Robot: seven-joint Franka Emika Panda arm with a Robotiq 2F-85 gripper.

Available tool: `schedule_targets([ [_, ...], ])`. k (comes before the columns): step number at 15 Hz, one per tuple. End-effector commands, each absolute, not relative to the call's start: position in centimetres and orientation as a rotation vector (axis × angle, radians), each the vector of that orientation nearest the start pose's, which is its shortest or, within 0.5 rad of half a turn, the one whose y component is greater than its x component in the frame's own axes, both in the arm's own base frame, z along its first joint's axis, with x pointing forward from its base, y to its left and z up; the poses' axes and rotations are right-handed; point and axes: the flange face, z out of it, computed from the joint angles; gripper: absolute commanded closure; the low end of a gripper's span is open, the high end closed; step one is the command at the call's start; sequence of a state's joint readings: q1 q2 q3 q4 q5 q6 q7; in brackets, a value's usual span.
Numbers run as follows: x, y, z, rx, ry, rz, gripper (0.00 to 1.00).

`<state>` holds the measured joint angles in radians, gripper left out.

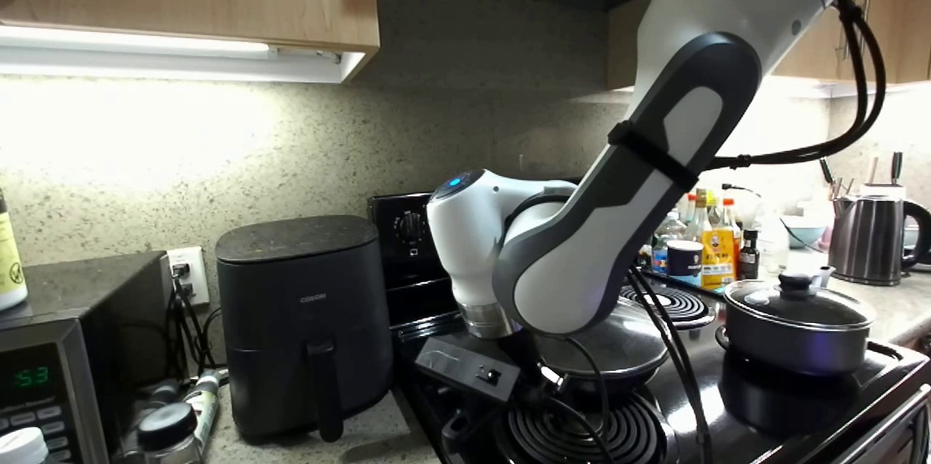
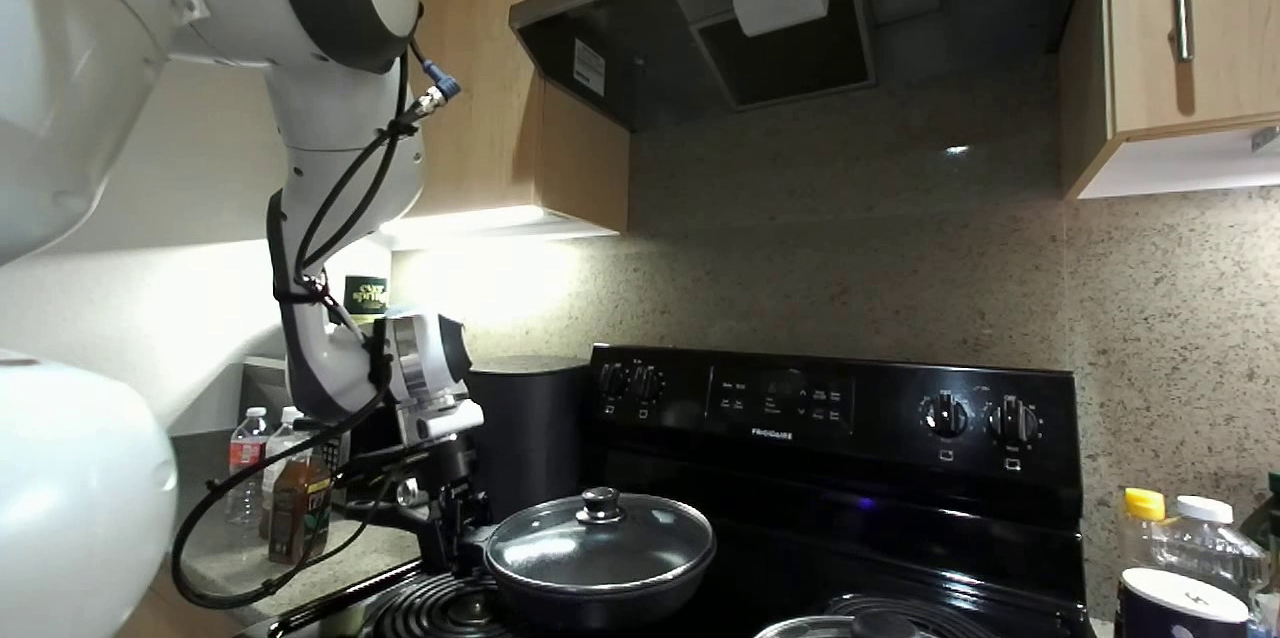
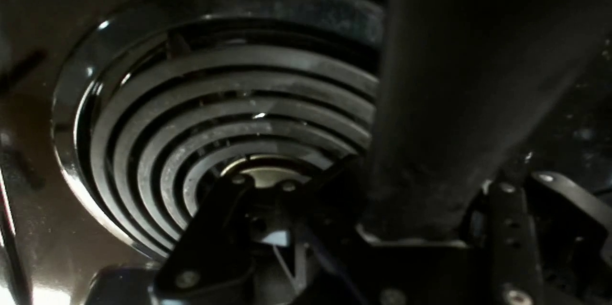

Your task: Move the pan to the right

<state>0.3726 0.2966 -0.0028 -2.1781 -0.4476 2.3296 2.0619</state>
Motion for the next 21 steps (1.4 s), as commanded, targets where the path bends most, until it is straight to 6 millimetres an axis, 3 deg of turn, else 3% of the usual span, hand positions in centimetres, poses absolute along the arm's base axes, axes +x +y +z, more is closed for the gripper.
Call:
schedule_targets([
  [1, 49.9, 14.3, 26.6, -2.470, 2.282, -0.513, 0.95],
  [5, 49.1, 10.0, 26.6, -2.362, 2.444, -0.600, 0.95],
  [7, 48.9, 9.5, 26.4, -2.357, 2.474, -0.626, 0.95],
  [8, 49.8, 9.9, 23.3, -2.393, 2.449, -0.505, 0.81],
  [11, 49.6, 9.6, 23.4, -2.384, 2.463, -0.509, 0.81],
  [12, 49.5, 9.7, 23.4, -2.387, 2.459, -0.509, 0.95],
  [13, 50.2, 9.2, 23.3, -2.418, 2.405, -0.482, 0.95],
  [21, 53.8, 2.7, 26.3, -2.263, 2.389, -0.479, 0.95],
])
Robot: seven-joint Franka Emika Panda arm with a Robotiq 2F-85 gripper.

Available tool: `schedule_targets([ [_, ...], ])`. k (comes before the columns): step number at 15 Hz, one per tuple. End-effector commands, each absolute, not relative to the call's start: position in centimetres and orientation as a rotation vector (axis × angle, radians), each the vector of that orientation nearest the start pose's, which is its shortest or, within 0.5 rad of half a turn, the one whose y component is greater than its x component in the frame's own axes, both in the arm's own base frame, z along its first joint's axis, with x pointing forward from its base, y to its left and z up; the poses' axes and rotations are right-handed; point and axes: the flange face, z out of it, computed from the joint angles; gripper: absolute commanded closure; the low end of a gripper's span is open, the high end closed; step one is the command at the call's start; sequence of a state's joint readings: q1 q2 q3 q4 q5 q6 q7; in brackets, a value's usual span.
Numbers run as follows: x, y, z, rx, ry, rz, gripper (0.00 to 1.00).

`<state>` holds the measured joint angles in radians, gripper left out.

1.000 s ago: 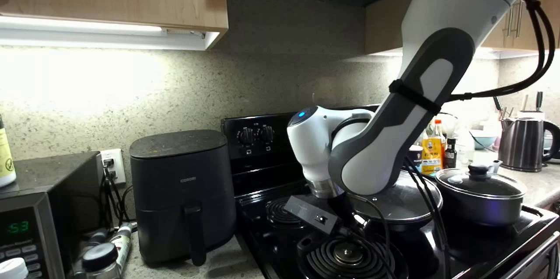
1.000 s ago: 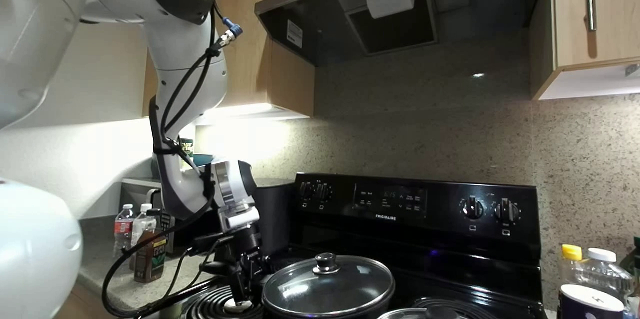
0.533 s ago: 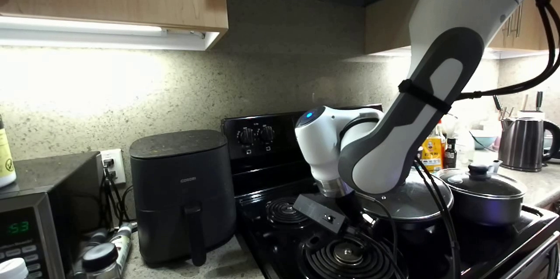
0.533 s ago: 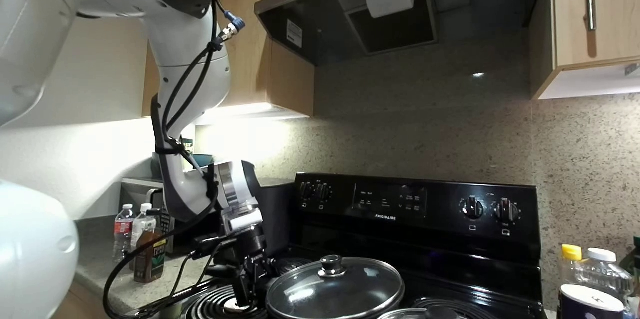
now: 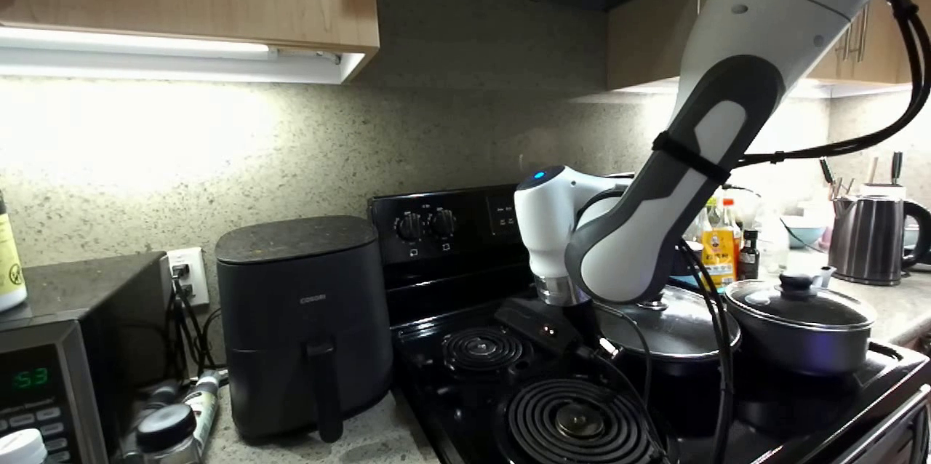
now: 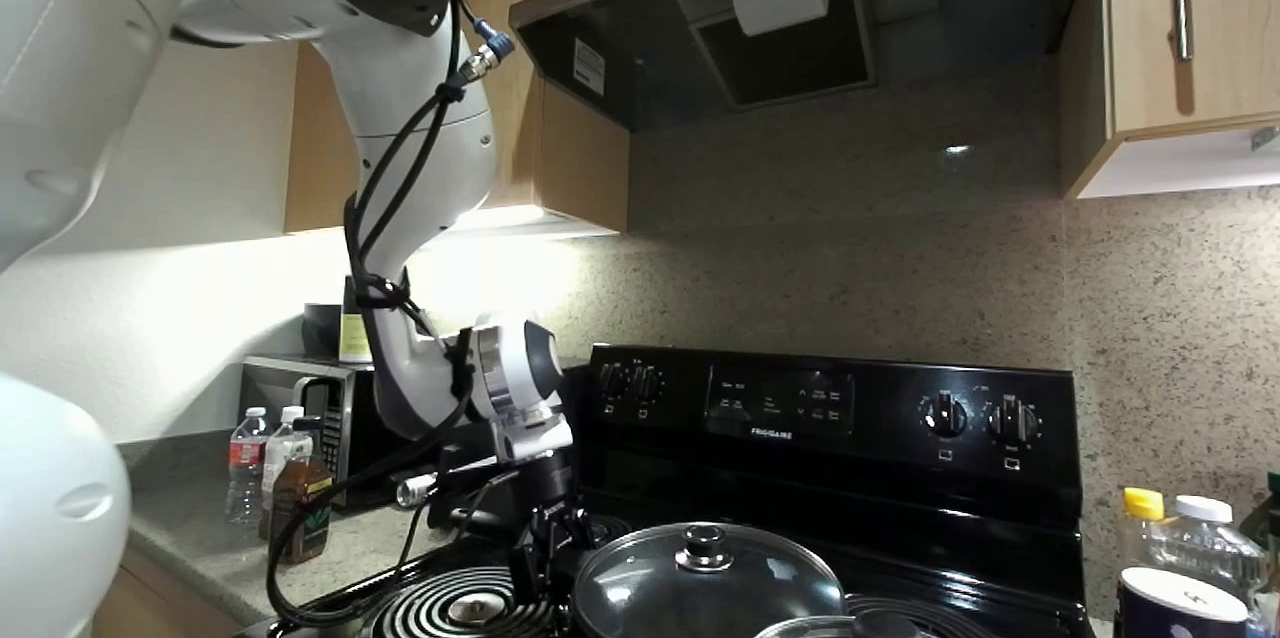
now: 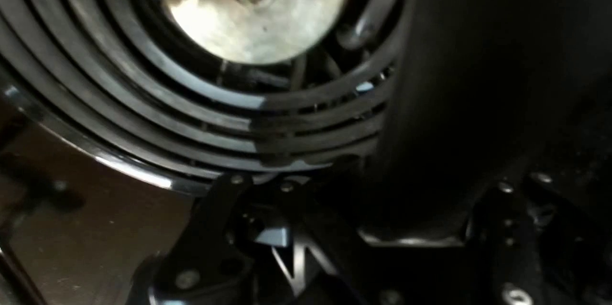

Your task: Move the pan to the right

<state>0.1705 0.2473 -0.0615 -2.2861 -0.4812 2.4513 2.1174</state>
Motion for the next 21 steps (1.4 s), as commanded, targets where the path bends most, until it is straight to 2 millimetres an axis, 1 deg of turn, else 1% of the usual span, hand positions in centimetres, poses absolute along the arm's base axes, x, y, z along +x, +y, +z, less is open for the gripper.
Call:
schedule_targets([
  [1, 54.3, 1.9, 26.7, -2.253, 2.392, -0.514, 0.95],
  [4, 55.4, -0.2, 28.0, -2.245, 2.417, -0.630, 0.95],
  [5, 55.6, -0.7, 28.3, -2.250, 2.415, -0.656, 0.95],
  [7, 56.0, -1.1, 28.2, -2.249, 2.424, -0.674, 0.95],
  [8, 55.5, -0.6, 25.8, -2.245, 2.417, -0.575, 0.81],
  [12, 55.6, -0.7, 25.6, -2.250, 2.418, -0.577, 0.81],
  [13, 55.6, -0.7, 25.5, -2.250, 2.419, -0.576, 0.95],
  [16, 57.1, -2.8, 25.4, -2.121, 2.451, -0.512, 0.95],
  [18, 58.2, -4.1, 25.7, -2.034, 2.480, -0.509, 0.95],
  [21, 60.1, -5.7, 27.4, -1.948, 2.521, -0.583, 0.95],
])
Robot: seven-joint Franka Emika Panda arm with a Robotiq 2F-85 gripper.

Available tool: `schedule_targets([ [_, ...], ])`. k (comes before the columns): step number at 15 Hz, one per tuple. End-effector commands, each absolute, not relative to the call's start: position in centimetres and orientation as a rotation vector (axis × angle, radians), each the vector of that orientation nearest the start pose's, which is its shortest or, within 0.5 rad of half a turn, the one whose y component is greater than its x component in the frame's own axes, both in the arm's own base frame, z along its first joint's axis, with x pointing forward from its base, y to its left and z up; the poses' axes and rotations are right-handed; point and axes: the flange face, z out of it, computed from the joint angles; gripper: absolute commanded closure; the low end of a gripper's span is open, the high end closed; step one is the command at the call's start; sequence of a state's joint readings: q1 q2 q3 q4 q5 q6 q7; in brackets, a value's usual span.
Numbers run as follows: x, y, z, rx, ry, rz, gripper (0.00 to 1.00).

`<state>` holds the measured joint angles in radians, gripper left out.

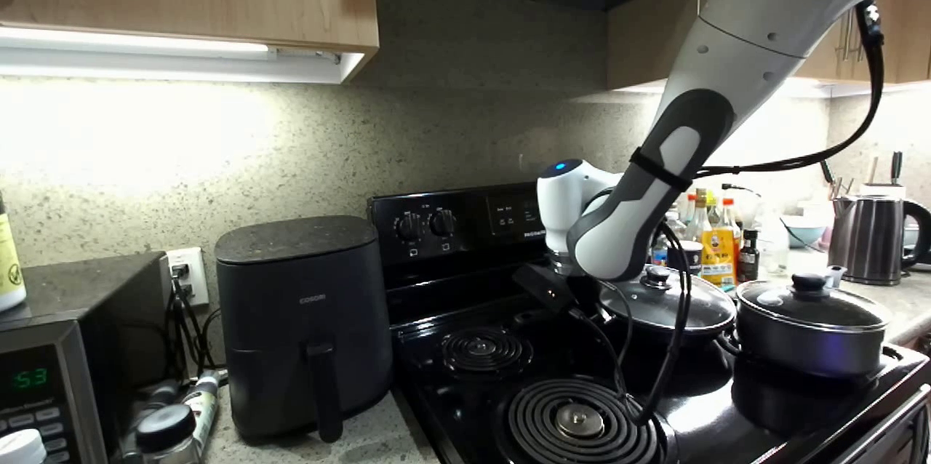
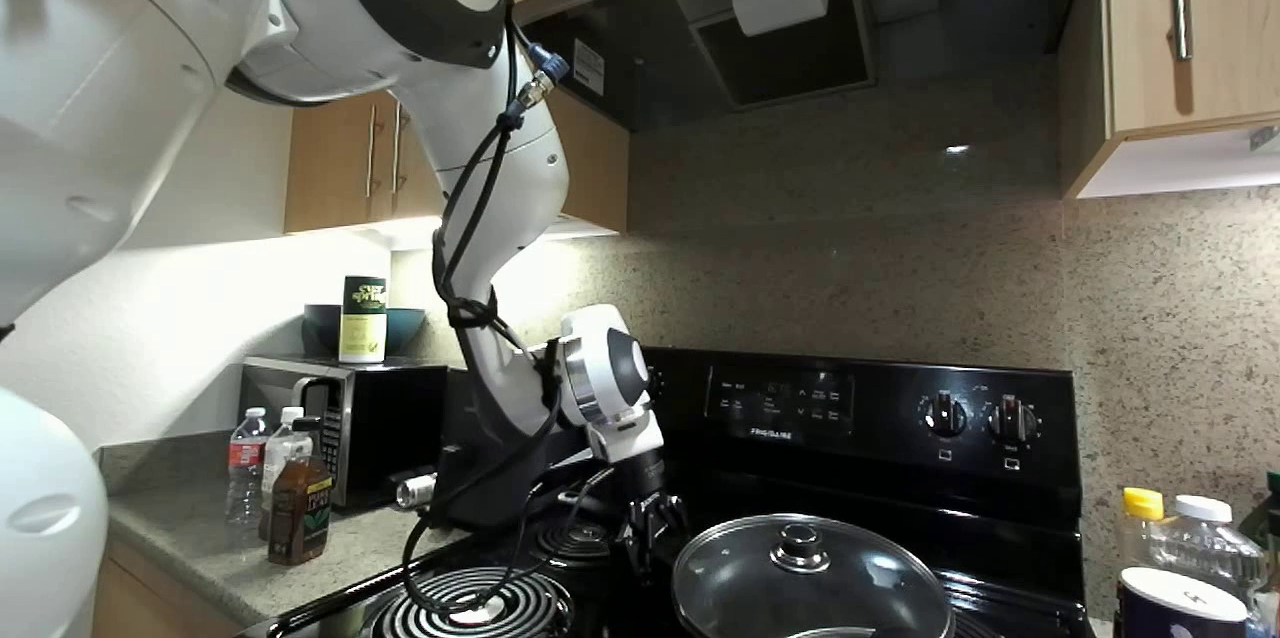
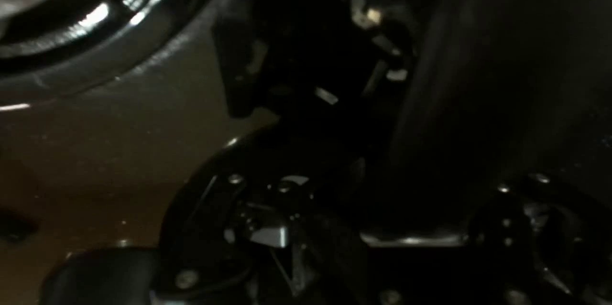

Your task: Move the pan to the right

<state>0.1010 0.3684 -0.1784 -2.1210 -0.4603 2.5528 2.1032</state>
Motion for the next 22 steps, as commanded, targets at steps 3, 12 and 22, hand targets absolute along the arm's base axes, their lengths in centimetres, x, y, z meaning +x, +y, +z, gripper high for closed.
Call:
schedule_targets([
  [3, 61.5, -6.9, 29.0, -1.899, 2.540, -0.659, 0.95],
  [12, 63.3, -7.6, 27.2, -1.874, 2.552, -0.655, 0.95],
  [22, 63.5, -12.0, 26.5, -2.237, 2.311, -0.662, 0.95],
])
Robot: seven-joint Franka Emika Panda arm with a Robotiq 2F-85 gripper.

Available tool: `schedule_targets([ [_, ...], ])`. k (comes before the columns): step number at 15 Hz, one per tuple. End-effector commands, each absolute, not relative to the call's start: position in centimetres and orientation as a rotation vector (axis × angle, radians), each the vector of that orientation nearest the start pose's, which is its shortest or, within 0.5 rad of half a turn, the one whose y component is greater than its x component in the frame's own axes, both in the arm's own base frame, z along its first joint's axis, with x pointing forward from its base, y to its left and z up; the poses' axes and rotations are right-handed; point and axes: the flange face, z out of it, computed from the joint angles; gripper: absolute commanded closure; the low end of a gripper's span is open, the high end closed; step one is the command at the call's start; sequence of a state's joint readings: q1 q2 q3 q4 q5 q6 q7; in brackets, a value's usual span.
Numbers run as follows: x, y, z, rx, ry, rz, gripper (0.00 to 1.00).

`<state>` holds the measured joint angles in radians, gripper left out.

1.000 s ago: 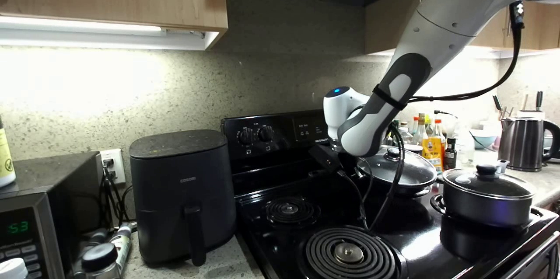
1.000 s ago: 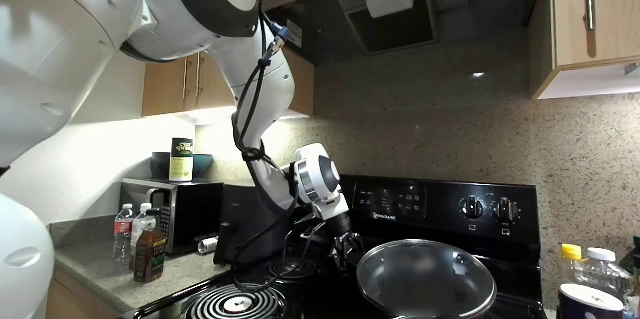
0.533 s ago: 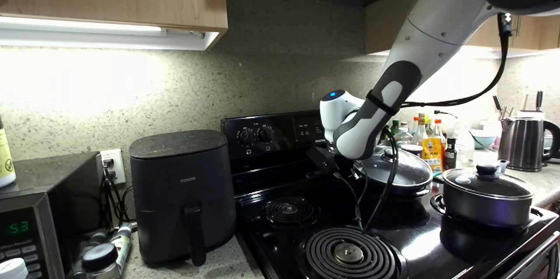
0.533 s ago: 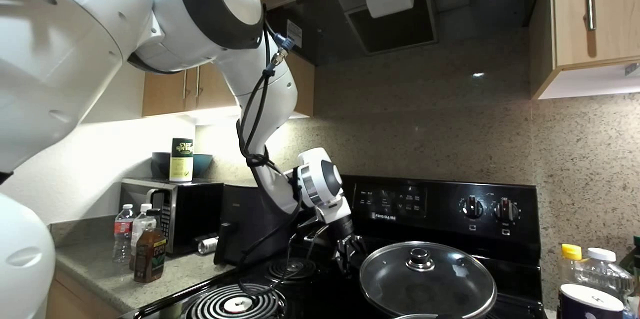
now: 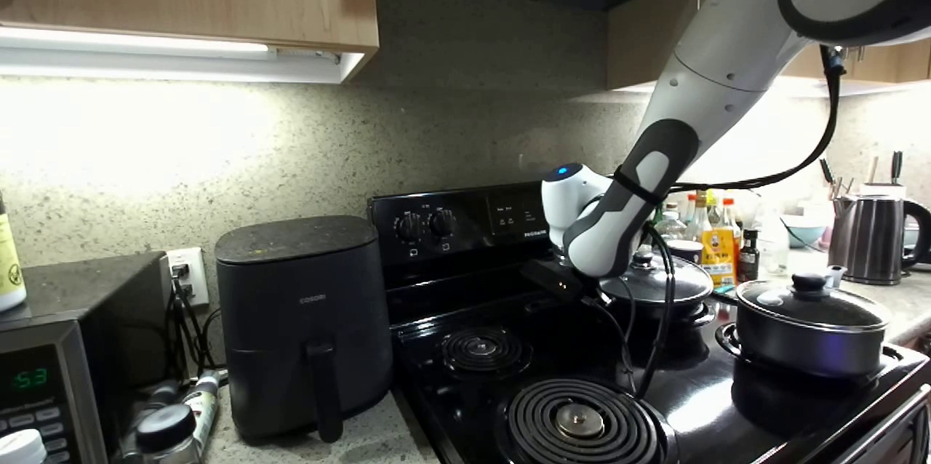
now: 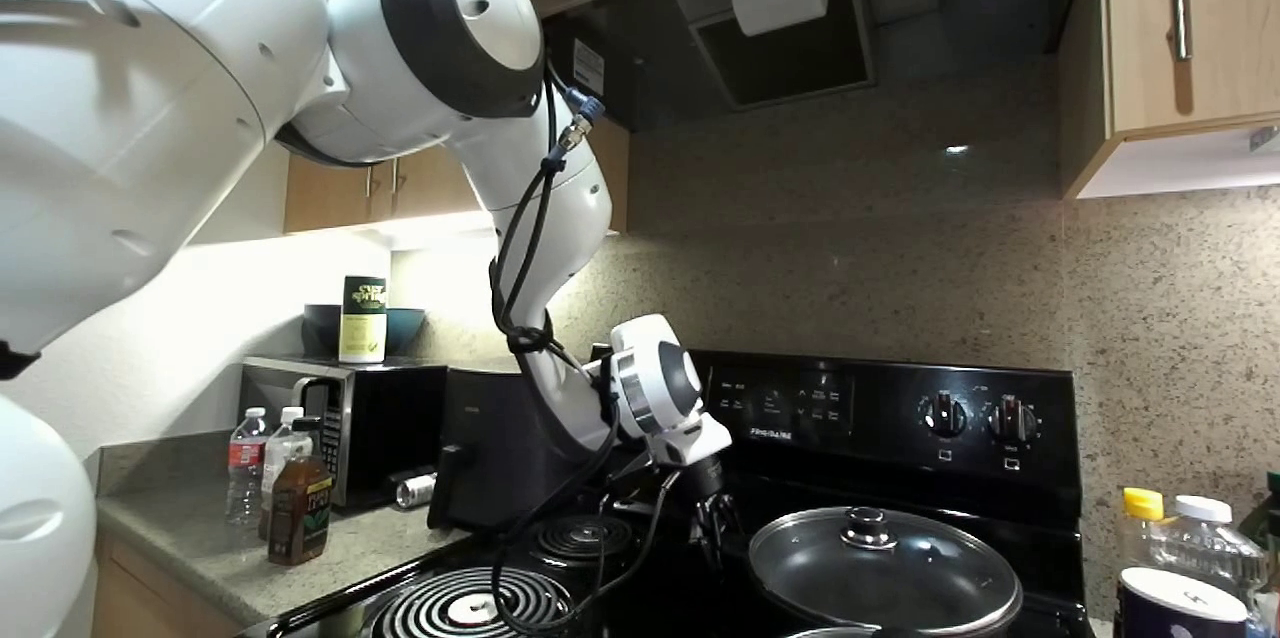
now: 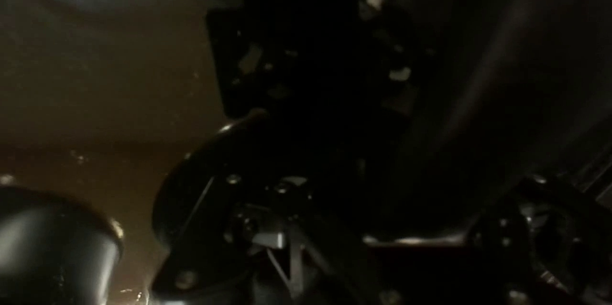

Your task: Move the pan to the right

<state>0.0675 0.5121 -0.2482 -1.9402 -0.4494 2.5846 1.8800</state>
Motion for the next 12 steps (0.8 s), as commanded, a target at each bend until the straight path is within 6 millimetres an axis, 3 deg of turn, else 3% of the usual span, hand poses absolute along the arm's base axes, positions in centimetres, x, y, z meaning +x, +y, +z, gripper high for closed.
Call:
schedule_targets([
  [1, 63.4, -12.5, 26.5, -2.237, 2.307, -0.664, 0.95],
  [12, 62.6, -16.9, 25.3, -2.000, 2.453, -0.489, 0.95],
])
